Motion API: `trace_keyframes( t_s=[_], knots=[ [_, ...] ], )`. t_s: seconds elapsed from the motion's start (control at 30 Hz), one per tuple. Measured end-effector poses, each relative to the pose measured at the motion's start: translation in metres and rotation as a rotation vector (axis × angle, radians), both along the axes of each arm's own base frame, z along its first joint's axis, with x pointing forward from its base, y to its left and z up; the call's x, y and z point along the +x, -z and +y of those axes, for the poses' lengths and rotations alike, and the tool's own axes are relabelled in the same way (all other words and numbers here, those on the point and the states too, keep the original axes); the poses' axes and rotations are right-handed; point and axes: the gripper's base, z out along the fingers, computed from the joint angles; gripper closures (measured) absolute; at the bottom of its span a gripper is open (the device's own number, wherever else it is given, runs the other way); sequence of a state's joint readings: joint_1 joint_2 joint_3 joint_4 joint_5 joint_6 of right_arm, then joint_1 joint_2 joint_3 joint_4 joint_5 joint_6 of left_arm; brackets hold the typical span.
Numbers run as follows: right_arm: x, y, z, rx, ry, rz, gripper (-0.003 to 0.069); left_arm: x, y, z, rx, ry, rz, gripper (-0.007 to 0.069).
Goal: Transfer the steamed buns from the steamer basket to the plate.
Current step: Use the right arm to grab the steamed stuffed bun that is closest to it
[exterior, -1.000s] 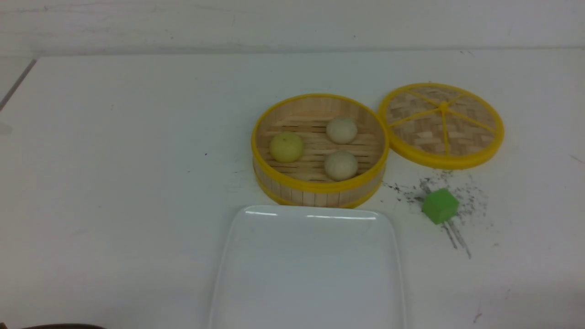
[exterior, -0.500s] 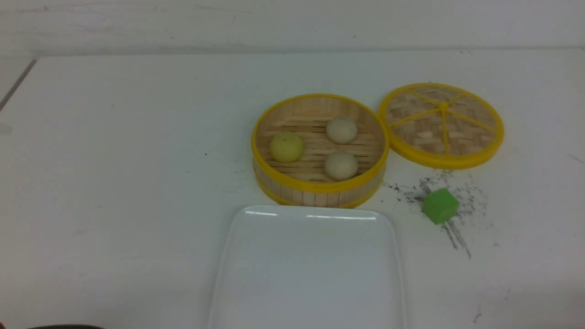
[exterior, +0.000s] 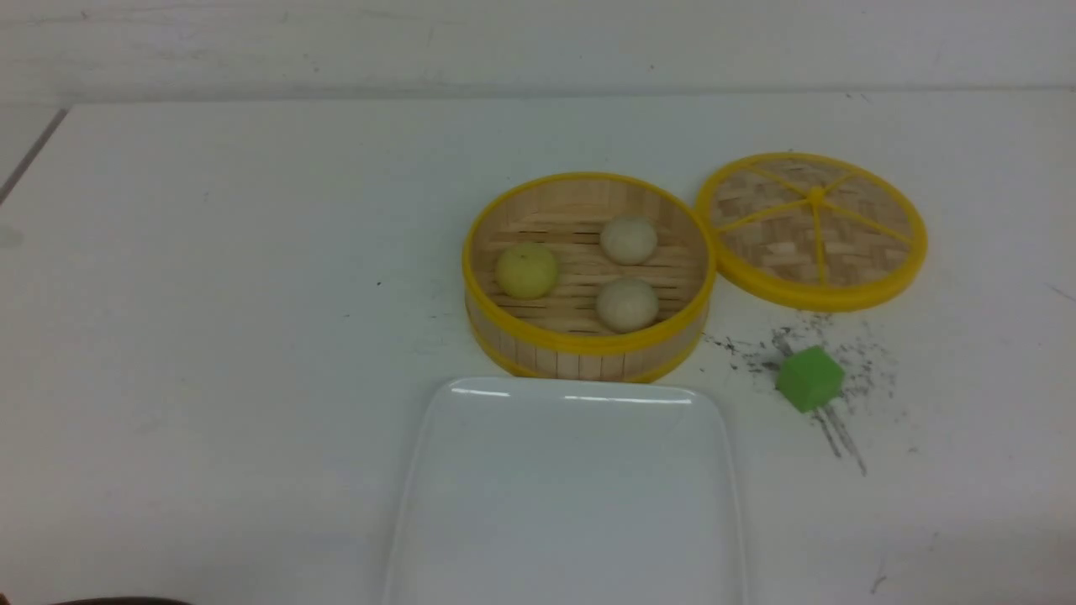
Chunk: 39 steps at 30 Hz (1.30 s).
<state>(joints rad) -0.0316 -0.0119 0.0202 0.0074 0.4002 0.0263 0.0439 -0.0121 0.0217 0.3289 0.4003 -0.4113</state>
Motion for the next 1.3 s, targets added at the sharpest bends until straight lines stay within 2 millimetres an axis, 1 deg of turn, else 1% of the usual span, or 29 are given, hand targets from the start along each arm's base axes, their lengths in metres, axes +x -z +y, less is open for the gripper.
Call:
trace_keyframes(
  t_s=[0.67,0.8,0.83,0.87,0.97,1.03,1.07,1.13,1.17,1.2,1.23,1.27,1.3],
  knots=[
    [0.0,0.0,0.0,0.002,0.0,-0.004,0.0417,0.0,0.0,0.0,0.001,0.0,0.001,0.0382],
    [0.0,-0.005,0.002,0.049,-0.001,-0.017,0.0417,0.0,0.0,0.0,0.002,0.0,0.001,0.0382],
    [-0.001,-0.02,0.003,0.109,-0.002,-0.075,0.0417,0.0,0.0,0.0,0.002,0.0,0.001,0.0382],
    [-0.001,-0.024,0.003,0.116,-0.001,-0.089,0.0417,0.0,0.0,0.0,0.002,0.0,0.001,0.0382],
    [-0.007,-0.065,0.004,0.173,-0.011,-0.242,0.0417,0.0,0.0,0.0,0.002,0.0,0.001,0.0382],
    [-0.01,-0.077,0.005,0.182,-0.015,-0.278,0.0417,0.0,0.0,0.0,0.002,0.0,0.001,0.0382],
    [-0.015,-0.092,0.005,0.196,-0.023,-0.323,0.0417,0.0,0.0,0.0,0.002,0.0,0.001,0.0382],
    [-0.022,-0.111,0.007,0.225,-0.036,-0.368,0.0417,0.0,0.0,0.0,0.002,0.0,0.001,0.0382],
    [-0.028,-0.124,0.008,0.246,-0.049,-0.395,0.0417,0.0,0.0,0.0,0.002,0.0,0.001,0.0382],
    [-0.032,-0.13,0.009,0.26,-0.059,-0.399,0.0417,0.0,0.0,0.0,0.002,0.0,0.001,0.0382],
    [-0.033,-0.132,0.01,0.266,-0.062,-0.401,0.0417,0.0,0.0,0.0,0.002,0.0,0.001,0.0382],
    [-0.041,-0.145,0.012,0.285,-0.083,-0.416,0.0417,0.0,0.0,0.0,0.002,0.0,0.001,0.0382],
    [-0.045,-0.151,0.013,0.294,-0.091,-0.424,0.0417,0.0,0.0,0.0,0.002,0.0,0.001,0.0382]
  ],
)
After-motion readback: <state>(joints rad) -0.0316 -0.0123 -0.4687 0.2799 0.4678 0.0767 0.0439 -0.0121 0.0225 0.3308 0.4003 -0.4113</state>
